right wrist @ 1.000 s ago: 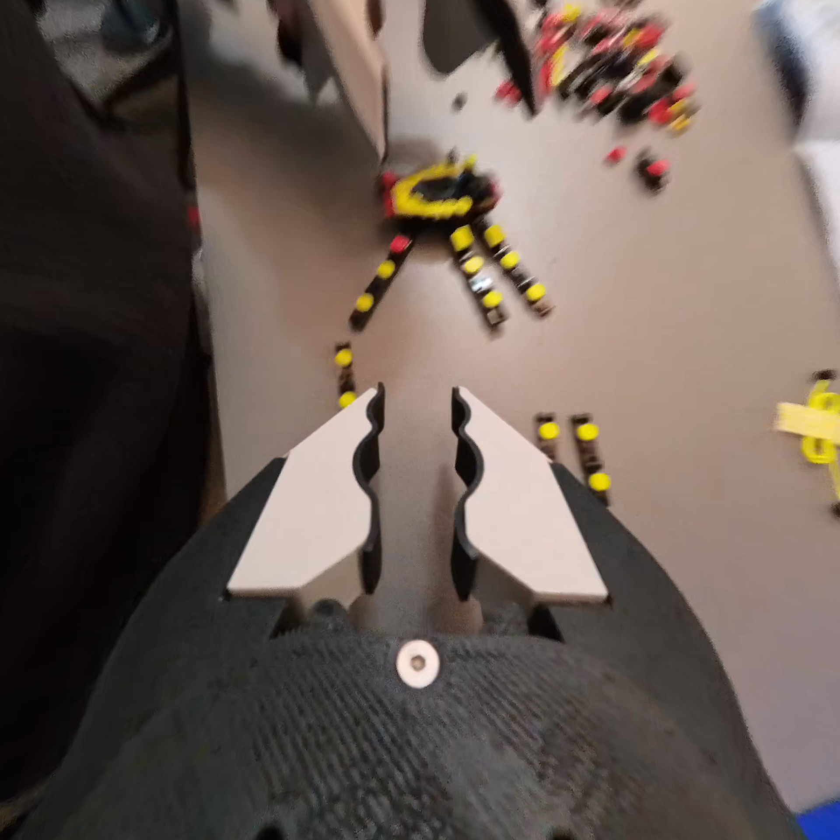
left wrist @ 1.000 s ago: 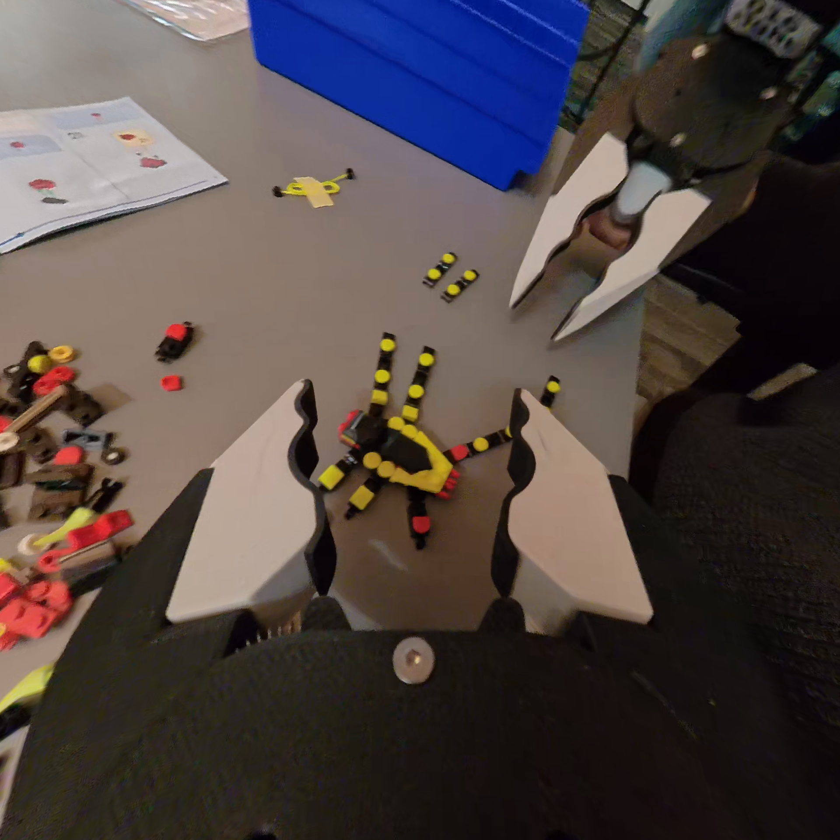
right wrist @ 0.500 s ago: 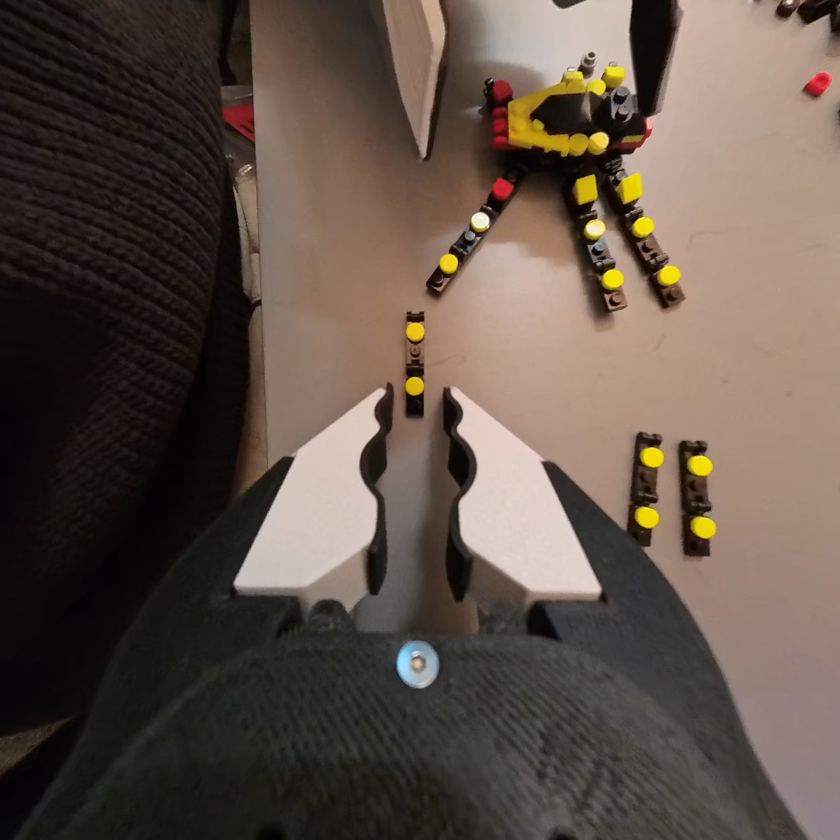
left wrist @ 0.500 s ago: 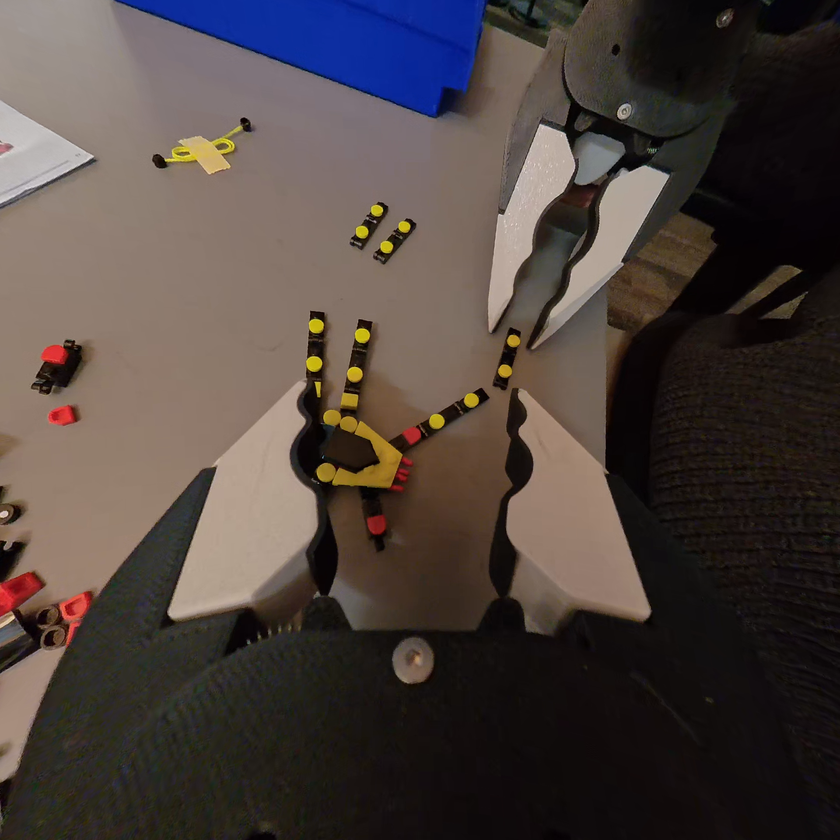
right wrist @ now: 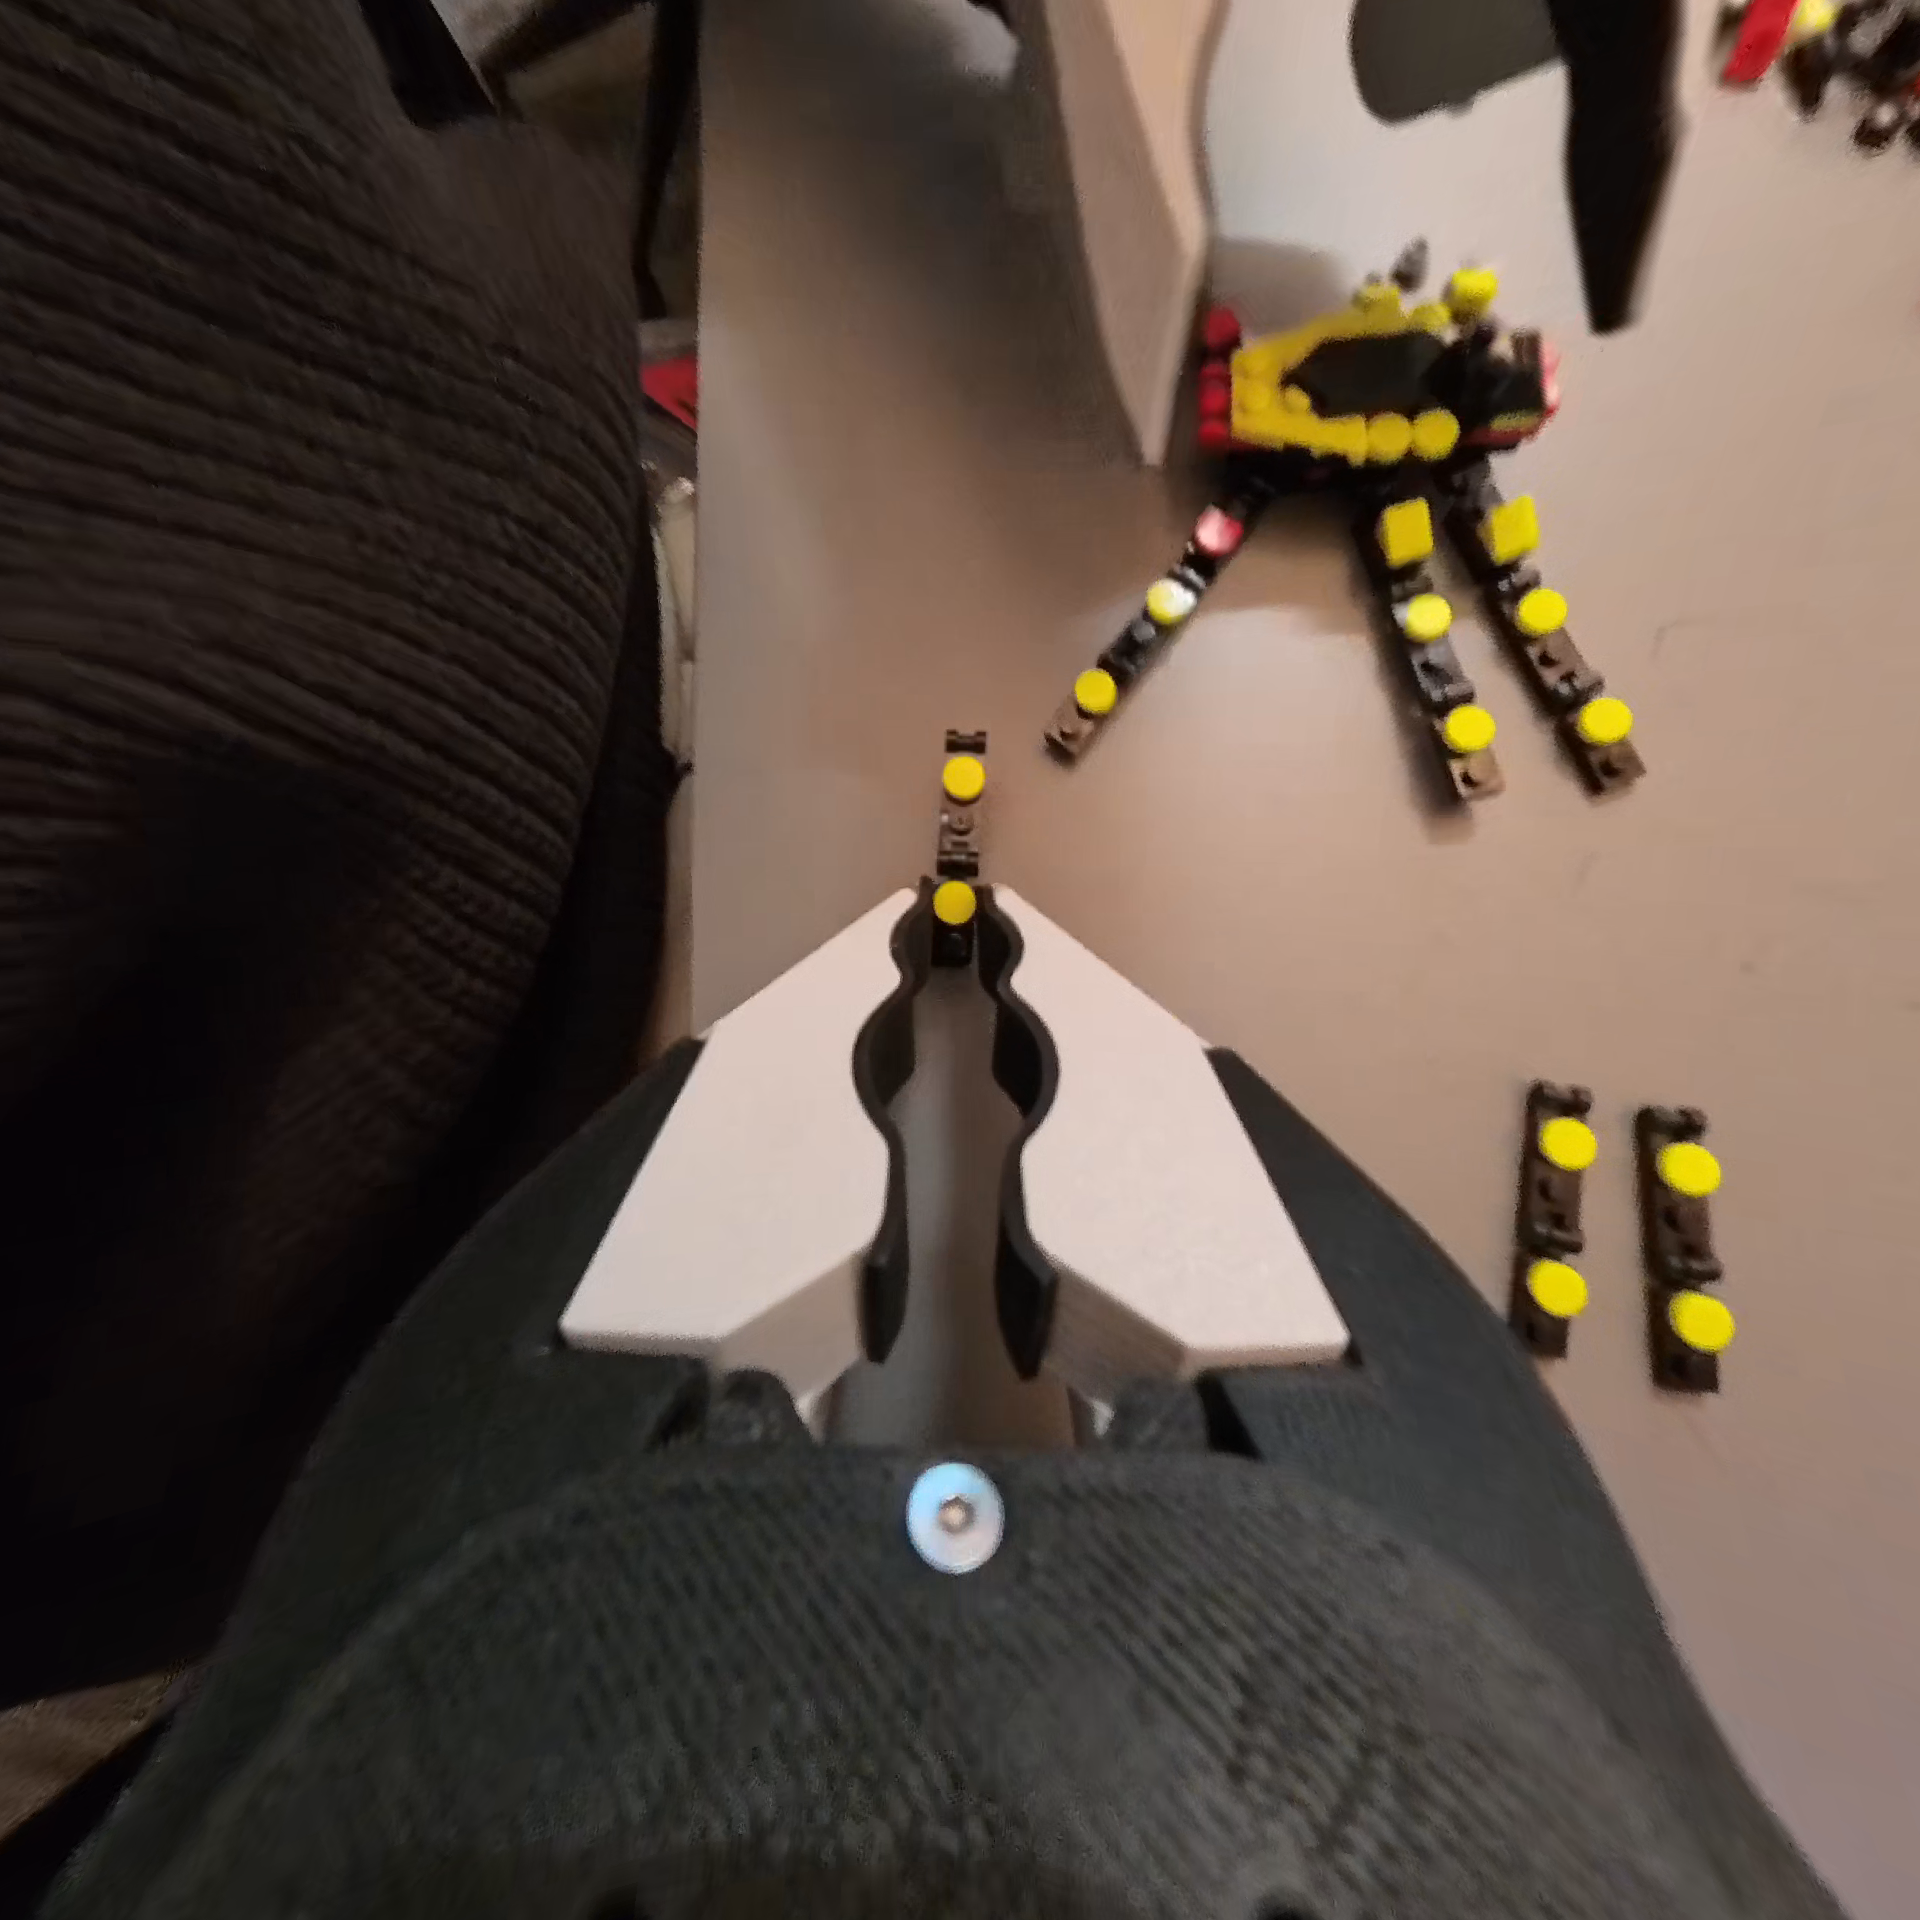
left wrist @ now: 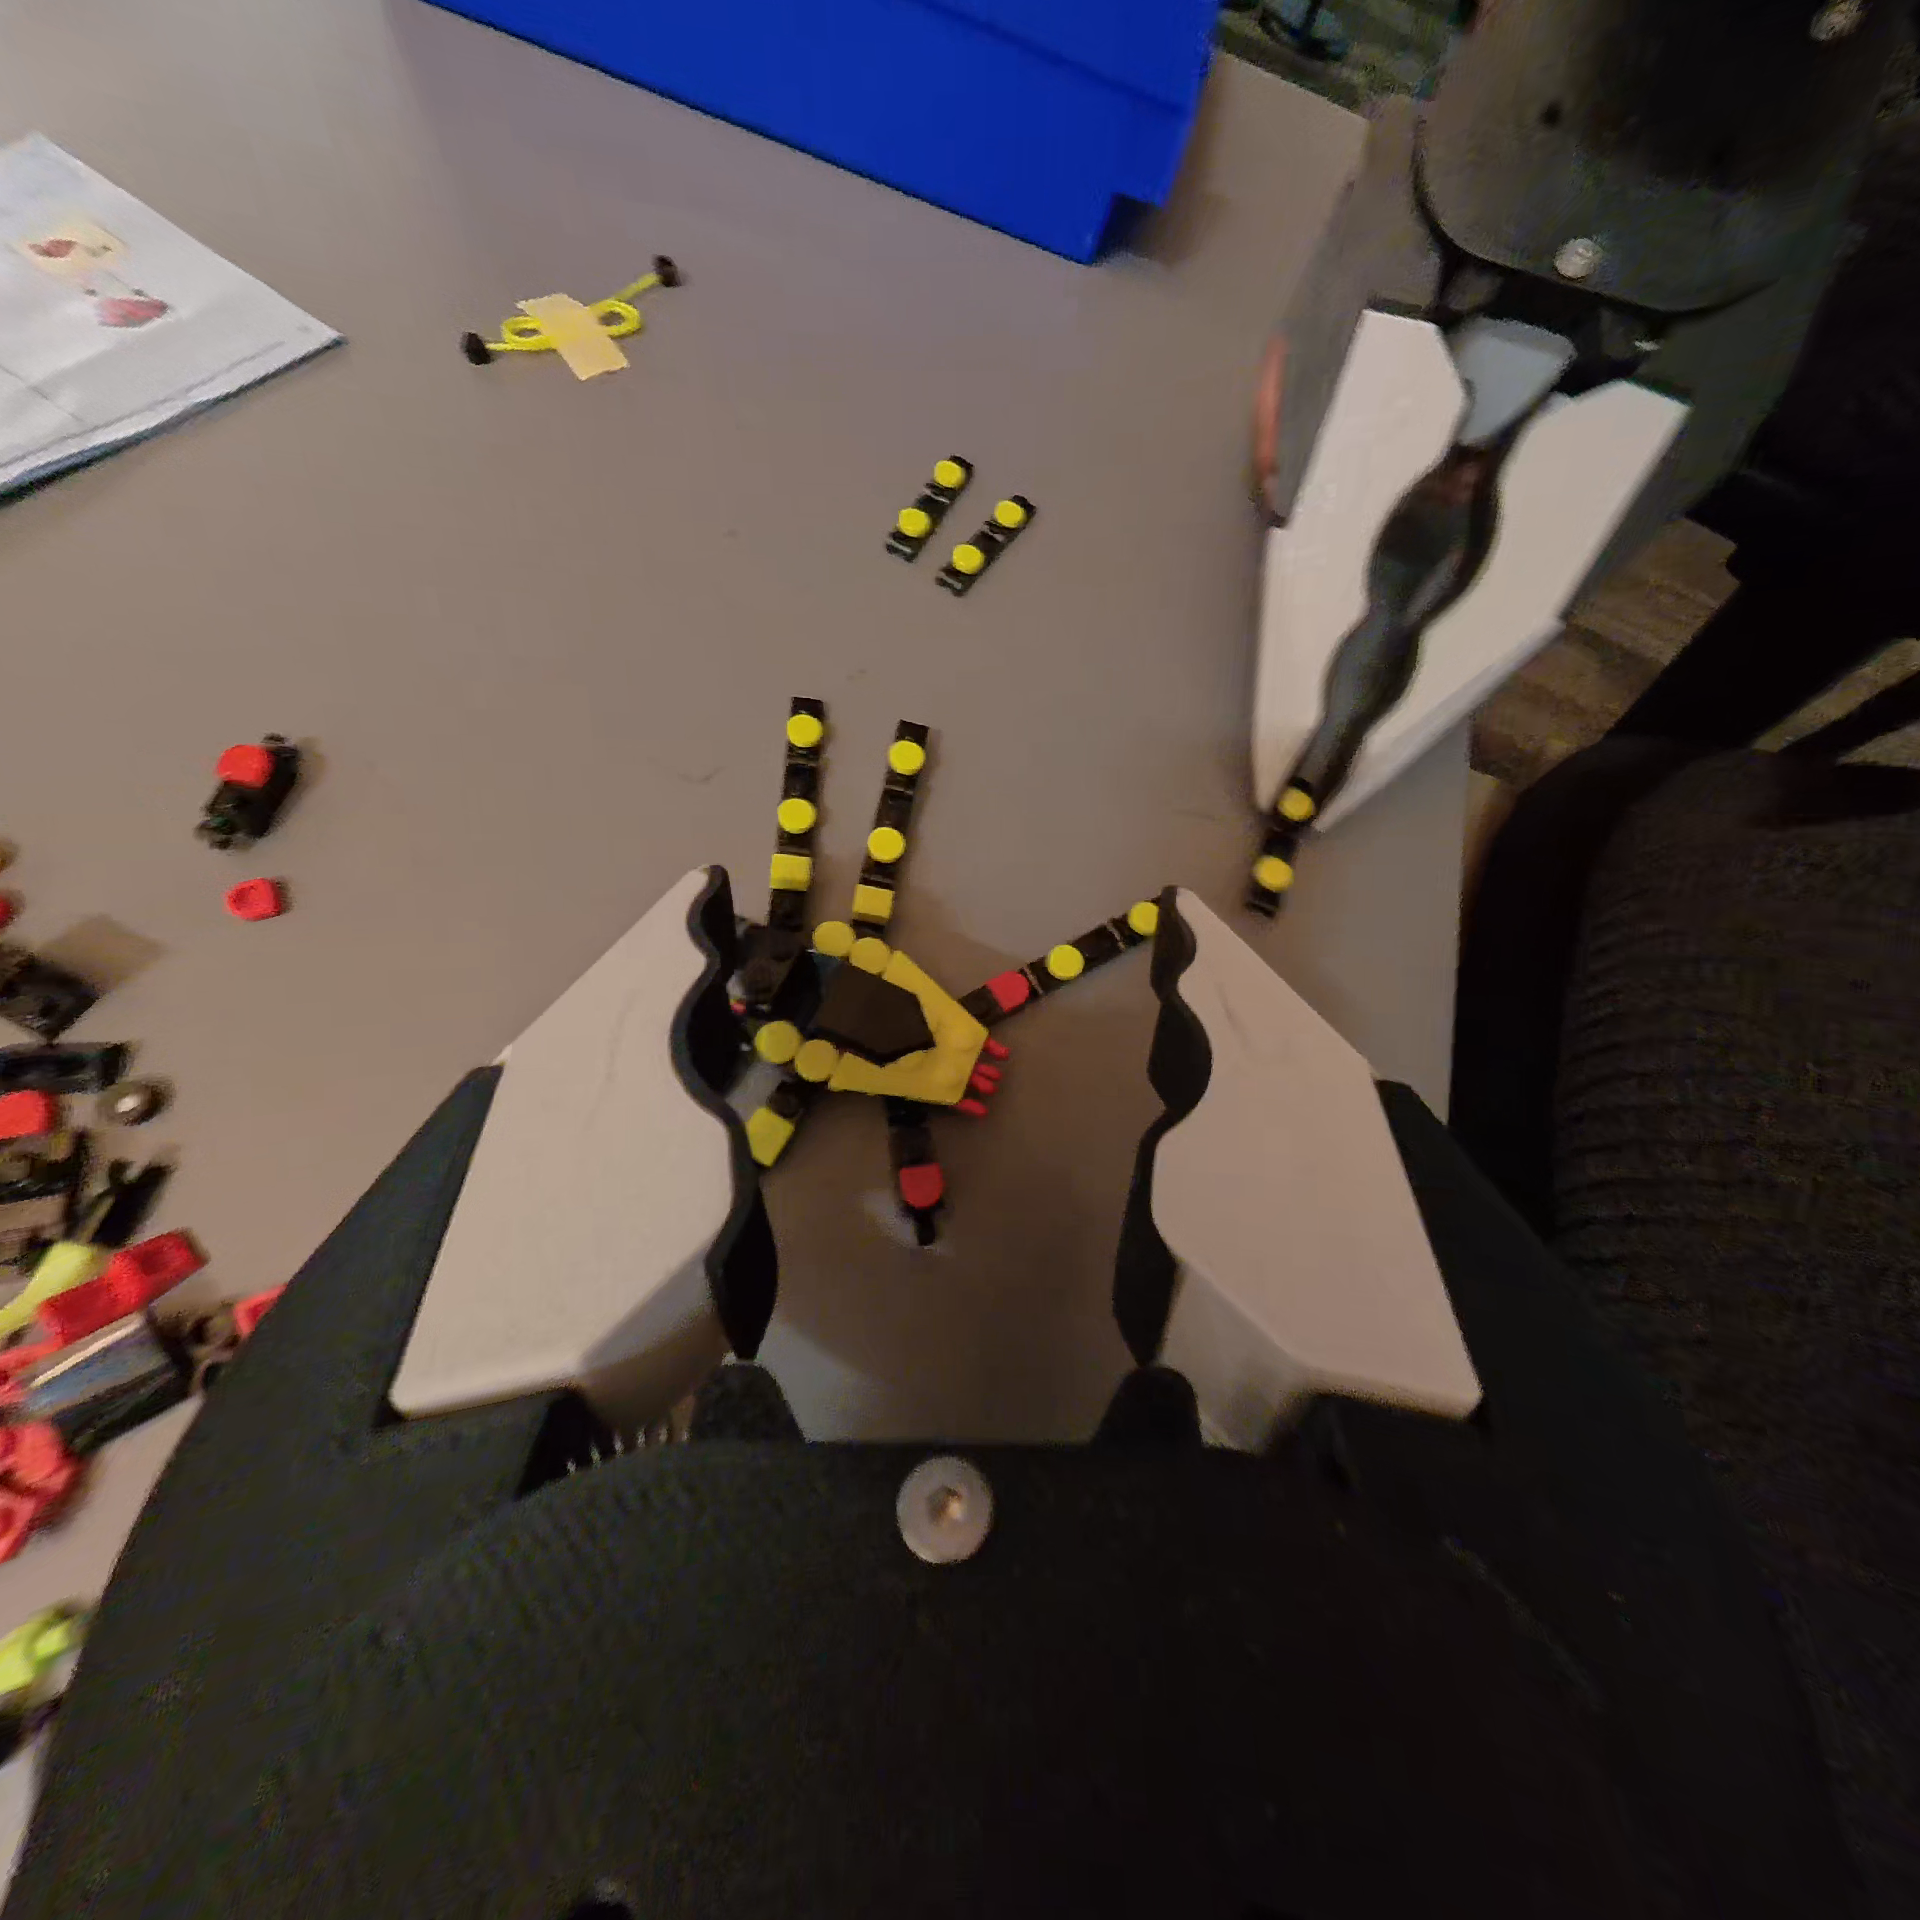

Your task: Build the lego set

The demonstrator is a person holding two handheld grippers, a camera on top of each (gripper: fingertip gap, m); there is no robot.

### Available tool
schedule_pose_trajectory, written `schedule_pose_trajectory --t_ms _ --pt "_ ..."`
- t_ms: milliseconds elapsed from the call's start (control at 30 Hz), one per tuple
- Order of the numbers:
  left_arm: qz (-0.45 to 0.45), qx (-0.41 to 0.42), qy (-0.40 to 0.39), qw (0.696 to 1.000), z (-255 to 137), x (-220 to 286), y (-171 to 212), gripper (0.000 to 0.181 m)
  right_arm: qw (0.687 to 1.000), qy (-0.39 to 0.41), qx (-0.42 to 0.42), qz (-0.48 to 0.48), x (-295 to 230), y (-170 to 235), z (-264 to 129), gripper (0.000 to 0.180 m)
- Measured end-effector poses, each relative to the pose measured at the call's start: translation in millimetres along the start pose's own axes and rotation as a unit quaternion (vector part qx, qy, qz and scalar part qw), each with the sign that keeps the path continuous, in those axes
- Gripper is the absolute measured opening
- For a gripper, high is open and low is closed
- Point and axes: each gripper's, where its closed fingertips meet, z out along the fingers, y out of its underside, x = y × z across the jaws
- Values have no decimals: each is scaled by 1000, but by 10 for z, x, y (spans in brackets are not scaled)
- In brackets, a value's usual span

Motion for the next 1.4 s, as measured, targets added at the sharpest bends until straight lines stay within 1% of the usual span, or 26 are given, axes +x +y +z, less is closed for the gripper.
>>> schedule_pose_trajectory --t_ms 67,167,300,433,533,600,700,767,833,867,1000,1067,1100,1167,1200,1267,1333,1400 --pt "-18 15 -19 1000 -44 -100 -45 77 1000 -9 17 -6 -63 -116 28 6" --pt "-69 54 -50 995 -174 -297 -135 78 999 -4 36 -10 -103 -296 109 6" --pt "-153 120 -106 975 -457 -619 -199 78 998 15 56 22 -85 -531 259 6" --pt "-200 145 -157 956 -692 -829 -112 77 996 22 62 63 -109 -703 449 6" --pt "-211 146 -178 950 -788 -844 -32 74 996 49 27 73 -57 -670 611 6" --pt "-199 137 -199 950 -839 -822 16 71 995 79 -3 63 38 -600 678 7" --pt "-183 129 -225 948 -910 -757 69 70 991 101 -2 83 163 -626 683 7" --pt "-186 127 -237 945 -955 -712 111 69 990 85 10 111 161 -671 705 19" --pt "-202 129 -241 940 -1000 -637 149 68 991 57 19 118 102 -719 725 27" --pt "-212 131 -244 937 -1020 -587 173 68 992 55 20 114 103 -725 713 28" --pt "-222 99 -242 939 -980 -255 396 65 993 59 6 105 157 -664 619 27" --pt "-224 79 -233 943 -926 -75 505 60 992 41 4 118 126 -622 607 26" --pt "-225 76 -222 946 -902 10 519 57 992 29 3 123 101 -604 600 24" --pt "-228 72 -188 953 -847 183 514 40 992 1 -9 126 39 -554 583 13" --pt "-233 68 -161 957 -801 278 511 31 992 -11 -13 125 14 -534 583 14" --pt "-261 52 -127 956 -700 378 566 13 991 -31 -6 127 -39 -559 606 16" --pt "-280 25 -105 954 -614 419 645 15 990 -61 3 125 -146 -635 679 18" --pt "-285 11 -107 952 -582 382 694 20 991 -77 18 108 -237 -744 781 24"
